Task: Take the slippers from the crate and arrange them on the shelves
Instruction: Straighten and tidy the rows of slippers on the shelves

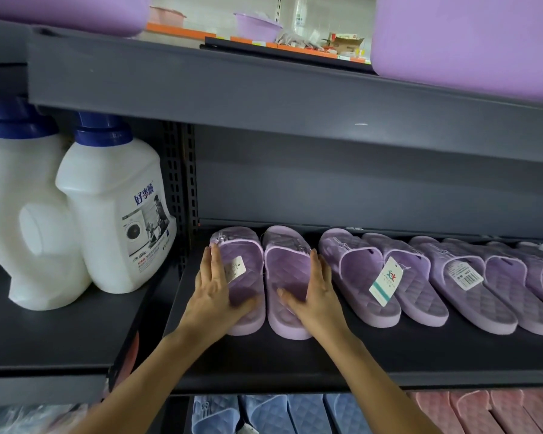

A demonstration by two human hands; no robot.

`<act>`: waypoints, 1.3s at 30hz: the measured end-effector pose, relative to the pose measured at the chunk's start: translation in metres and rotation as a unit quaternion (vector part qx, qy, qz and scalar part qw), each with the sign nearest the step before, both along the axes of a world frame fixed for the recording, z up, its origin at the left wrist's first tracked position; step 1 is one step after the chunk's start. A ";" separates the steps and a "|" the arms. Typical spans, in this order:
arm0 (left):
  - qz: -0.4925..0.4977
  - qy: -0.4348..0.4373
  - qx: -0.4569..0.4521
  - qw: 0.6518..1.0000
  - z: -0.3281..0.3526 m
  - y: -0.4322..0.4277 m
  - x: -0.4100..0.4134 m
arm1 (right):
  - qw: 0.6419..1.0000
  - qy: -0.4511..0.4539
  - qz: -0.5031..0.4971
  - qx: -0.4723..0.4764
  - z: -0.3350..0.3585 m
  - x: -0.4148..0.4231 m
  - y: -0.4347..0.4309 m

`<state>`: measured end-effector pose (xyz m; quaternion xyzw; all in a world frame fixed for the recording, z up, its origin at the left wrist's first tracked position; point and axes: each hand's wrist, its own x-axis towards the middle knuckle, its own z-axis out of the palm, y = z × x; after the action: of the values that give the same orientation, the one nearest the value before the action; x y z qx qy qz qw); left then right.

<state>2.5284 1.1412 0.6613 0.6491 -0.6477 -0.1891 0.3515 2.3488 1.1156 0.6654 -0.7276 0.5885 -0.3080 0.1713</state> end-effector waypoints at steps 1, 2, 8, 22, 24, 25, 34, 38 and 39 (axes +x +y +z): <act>0.004 0.001 -0.001 1.000 0.000 0.000 -0.002 | 1.000 0.002 -0.003 0.000 0.001 0.000 -0.001; 0.007 0.002 -0.003 1.000 -0.001 0.000 -0.004 | 1.000 0.005 -0.007 0.000 0.001 0.000 -0.002; -0.015 0.027 -0.008 0.999 -0.002 -0.003 0.002 | 0.999 0.007 -0.034 0.009 0.004 0.006 -0.011; -0.031 0.044 -0.010 0.998 -0.005 -0.004 0.009 | 0.996 0.074 -0.030 0.030 0.010 0.008 -0.015; -0.026 0.035 -0.005 0.999 -0.004 -0.002 0.008 | 0.995 0.093 -0.020 0.036 0.012 0.005 -0.014; -0.022 0.023 -0.003 0.999 -0.003 0.001 0.008 | 0.994 0.099 -0.015 0.037 0.013 0.002 -0.012; -0.016 -0.125 -0.036 0.991 0.010 0.023 -0.003 | 0.994 0.099 0.043 -0.001 0.013 -0.036 0.018; -0.012 -0.147 -0.070 0.987 0.009 0.041 -0.019 | 0.989 0.118 0.083 -0.028 0.017 -0.056 0.037; -0.014 -0.148 -0.079 0.986 0.007 0.045 -0.024 | 0.987 0.126 0.089 -0.035 0.017 -0.061 0.042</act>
<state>2.5045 1.1865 0.6679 0.6308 -0.7147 -0.0439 0.2989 2.2874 1.1572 0.6825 -0.8157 0.5270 -0.2181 0.0969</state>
